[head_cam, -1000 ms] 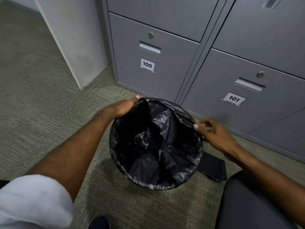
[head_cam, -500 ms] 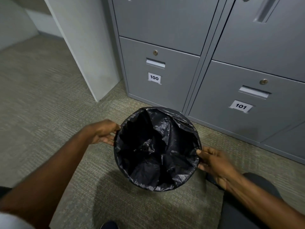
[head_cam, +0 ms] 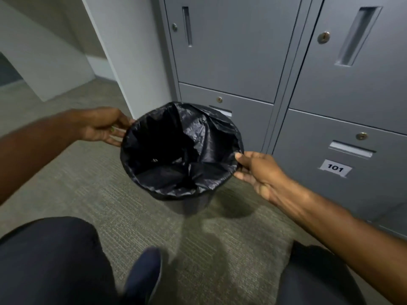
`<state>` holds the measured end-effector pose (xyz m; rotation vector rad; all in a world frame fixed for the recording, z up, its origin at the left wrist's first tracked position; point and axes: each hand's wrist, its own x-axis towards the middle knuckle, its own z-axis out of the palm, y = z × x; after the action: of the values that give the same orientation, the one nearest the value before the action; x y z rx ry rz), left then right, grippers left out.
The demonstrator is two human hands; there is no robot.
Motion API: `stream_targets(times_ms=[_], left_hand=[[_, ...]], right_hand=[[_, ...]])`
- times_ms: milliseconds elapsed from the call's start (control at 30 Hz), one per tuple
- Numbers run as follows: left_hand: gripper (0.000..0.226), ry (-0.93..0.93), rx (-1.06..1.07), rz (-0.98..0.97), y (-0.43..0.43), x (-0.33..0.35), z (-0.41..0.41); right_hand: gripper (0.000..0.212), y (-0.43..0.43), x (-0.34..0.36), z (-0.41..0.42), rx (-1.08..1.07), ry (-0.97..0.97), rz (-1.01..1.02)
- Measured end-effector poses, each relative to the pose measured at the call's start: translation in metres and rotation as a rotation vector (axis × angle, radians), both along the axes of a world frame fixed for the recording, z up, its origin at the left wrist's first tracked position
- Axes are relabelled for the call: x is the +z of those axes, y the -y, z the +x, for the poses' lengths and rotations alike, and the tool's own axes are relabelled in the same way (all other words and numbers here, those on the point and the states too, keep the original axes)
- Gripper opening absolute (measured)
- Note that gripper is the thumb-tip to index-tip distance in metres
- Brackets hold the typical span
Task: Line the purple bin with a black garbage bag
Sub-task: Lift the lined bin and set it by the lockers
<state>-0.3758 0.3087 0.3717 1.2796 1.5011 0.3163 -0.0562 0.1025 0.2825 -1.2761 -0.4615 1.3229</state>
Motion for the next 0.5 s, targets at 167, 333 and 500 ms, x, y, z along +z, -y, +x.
stream_targets(times_ms=[167,333,500], left_hand=[[0.029,0.002,0.074,0.131,-0.052,-0.002,-0.019],[0.030,-0.012,0.149,0.230,-0.118,-0.037,-0.036],[0.038,-0.044,0.164,0.184,-0.181,-0.077,-0.044]], right_hand=[[0.021,-0.083,0.004,-0.037,-0.023,0.009,0.048],[0.023,-0.158,-0.019,-0.067,-0.038,0.033,0.019],[0.012,-0.217,-0.054,-0.090,-0.070,0.033,-0.061]])
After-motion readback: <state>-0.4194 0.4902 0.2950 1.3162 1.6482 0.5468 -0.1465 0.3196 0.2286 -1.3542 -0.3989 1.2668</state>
